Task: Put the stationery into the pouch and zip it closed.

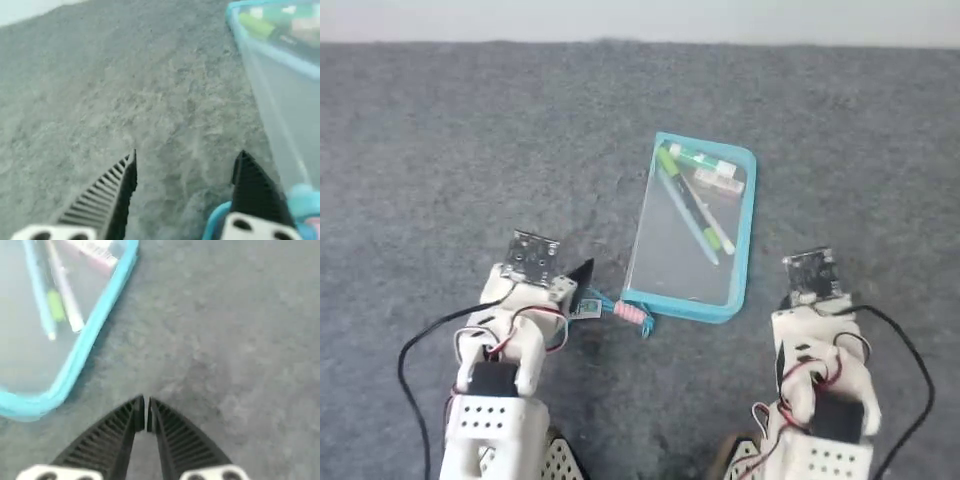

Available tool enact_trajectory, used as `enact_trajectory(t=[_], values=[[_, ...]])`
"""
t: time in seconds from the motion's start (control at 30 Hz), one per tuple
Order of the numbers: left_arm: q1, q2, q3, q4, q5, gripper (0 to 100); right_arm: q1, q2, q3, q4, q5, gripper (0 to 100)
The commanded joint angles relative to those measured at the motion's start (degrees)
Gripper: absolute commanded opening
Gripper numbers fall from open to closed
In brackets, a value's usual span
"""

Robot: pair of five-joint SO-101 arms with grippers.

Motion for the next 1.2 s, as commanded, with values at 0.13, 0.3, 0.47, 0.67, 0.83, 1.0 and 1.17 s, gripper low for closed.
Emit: enact_trajectory(t=[0.13,0.3,0.47,0.67,0.83,1.0,1.17], values=[[-13.4,0.1,-0.7,4.3,0.4,29,0.6,-1.4,7.7,0.2,4.7,0.6],[-19.2,0.1,-0.7,7.2,0.4,29,2.3,-1.4,9.2,2.2,-1.2,0.6],[-21.1,0.1,-0.7,7.1,0.4,29,3.7,-1.4,9.3,2.6,-9.8,0.6],[-21.2,0.1,-0.7,7.1,0.4,29,3.5,-1.4,9.3,2.6,-9.9,0.6],[-21.2,0.1,-0.7,7.1,0.4,29,3.4,-1.4,9.3,2.6,-9.9,0.6],[-21.2,0.1,-0.7,7.1,0.4,29,3.4,-1.4,9.3,2.6,-9.9,0.6],[-21.2,0.1,-0.7,7.1,0.4,29,3.4,-1.4,9.3,2.6,-9.9,0.6]])
